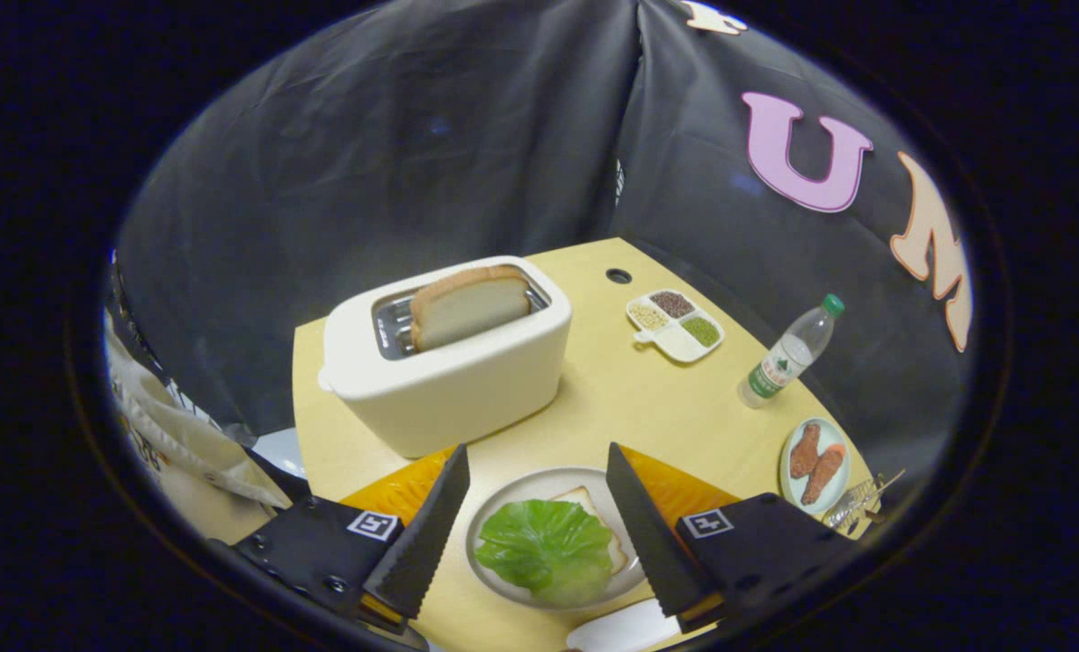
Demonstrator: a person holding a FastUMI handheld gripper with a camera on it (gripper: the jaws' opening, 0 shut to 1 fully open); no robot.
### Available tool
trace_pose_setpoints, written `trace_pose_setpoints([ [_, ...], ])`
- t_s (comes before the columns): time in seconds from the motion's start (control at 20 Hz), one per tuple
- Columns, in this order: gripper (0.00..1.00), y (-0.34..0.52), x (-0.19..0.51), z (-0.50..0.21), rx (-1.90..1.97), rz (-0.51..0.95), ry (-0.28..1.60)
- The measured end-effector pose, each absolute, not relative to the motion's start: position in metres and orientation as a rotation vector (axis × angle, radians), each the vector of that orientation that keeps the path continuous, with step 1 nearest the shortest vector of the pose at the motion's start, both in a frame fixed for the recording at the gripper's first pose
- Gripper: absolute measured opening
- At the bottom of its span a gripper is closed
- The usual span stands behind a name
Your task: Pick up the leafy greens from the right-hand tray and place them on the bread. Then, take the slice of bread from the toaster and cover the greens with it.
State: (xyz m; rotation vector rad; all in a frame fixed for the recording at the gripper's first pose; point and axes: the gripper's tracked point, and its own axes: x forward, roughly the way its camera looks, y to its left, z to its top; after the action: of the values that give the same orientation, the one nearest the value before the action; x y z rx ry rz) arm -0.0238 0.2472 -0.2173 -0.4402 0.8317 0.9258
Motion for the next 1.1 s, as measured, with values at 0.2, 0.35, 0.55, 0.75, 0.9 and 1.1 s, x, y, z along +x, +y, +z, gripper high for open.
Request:
trace_pose_setpoints([
  [0.2, 0.97, 0.276, -0.024, -0.197, -0.394, 0.939, 0.821],
  [0.35, 0.97, 0.294, -0.016, -0.184, -0.377, 0.916, 0.805],
  [0.55, 0.97, 0.317, -0.019, -0.181, -0.328, 0.906, 0.827],
  [0.75, 0.97, 0.338, -0.015, -0.181, -0.275, 0.913, 0.835],
  [0.9, 0.97, 0.351, -0.012, -0.183, -0.221, 0.884, 0.876],
  [1.1, 0.97, 0.364, -0.003, -0.192, -0.17, 0.828, 0.915],
])
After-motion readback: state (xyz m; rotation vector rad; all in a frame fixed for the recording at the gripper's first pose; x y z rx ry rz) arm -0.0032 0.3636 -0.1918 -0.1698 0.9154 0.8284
